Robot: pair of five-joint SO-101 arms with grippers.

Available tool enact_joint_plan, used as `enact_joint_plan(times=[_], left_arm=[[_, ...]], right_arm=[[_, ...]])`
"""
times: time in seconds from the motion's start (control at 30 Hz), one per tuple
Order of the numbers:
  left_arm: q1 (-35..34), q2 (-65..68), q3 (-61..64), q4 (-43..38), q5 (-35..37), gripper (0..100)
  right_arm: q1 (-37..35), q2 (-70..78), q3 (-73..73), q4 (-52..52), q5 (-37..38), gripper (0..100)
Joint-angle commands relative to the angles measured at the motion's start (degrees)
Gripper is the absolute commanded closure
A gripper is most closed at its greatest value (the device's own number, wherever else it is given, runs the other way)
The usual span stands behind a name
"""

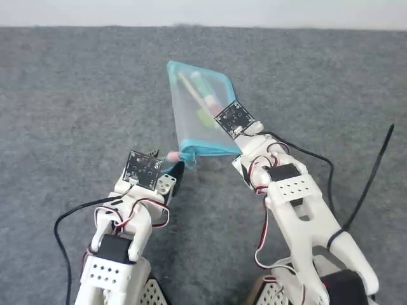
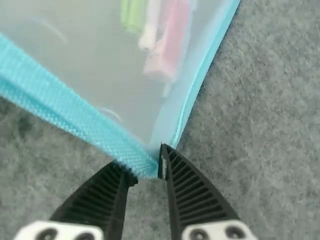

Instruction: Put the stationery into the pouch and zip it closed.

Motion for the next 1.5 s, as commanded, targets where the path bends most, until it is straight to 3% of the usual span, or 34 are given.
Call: enact_joint_plan(times=[0.0,0.1,0.53,0.7,1.1,1.3,1.47], left_arm=[[0.4,-1.1,-2.2,-0.2,-1.0,79],[0.4,-1.1,-2.2,-0.2,-1.1,79],[1.0,-1.2,-5.7,7.5,-1.1,79],[0.5,-1.2,-6.2,7.7,-1.1,73],[0.3,-1.2,-7.2,9.2,-2.5,77],[-3.3,-1.2,-8.8,9.5,-2.4,78],[-6.2,-1.3,-9.2,9.3,-1.9,79]], right_arm=[[0.6,-6.6,-0.2,2.0,-1.6,89.0],[0.1,-10.5,-0.2,5.3,-1.7,84.5],[-1.5,-18.1,2.8,6.8,-3.6,83.9],[-1.5,-18.5,2.9,6.9,-4.6,83.9],[-1.1,-18.8,5.3,6.5,-4.7,84.3],[-1.1,-18.8,5.4,6.9,-4.8,84.6],[-1.0,-18.8,5.4,6.9,-4.8,96.4]])
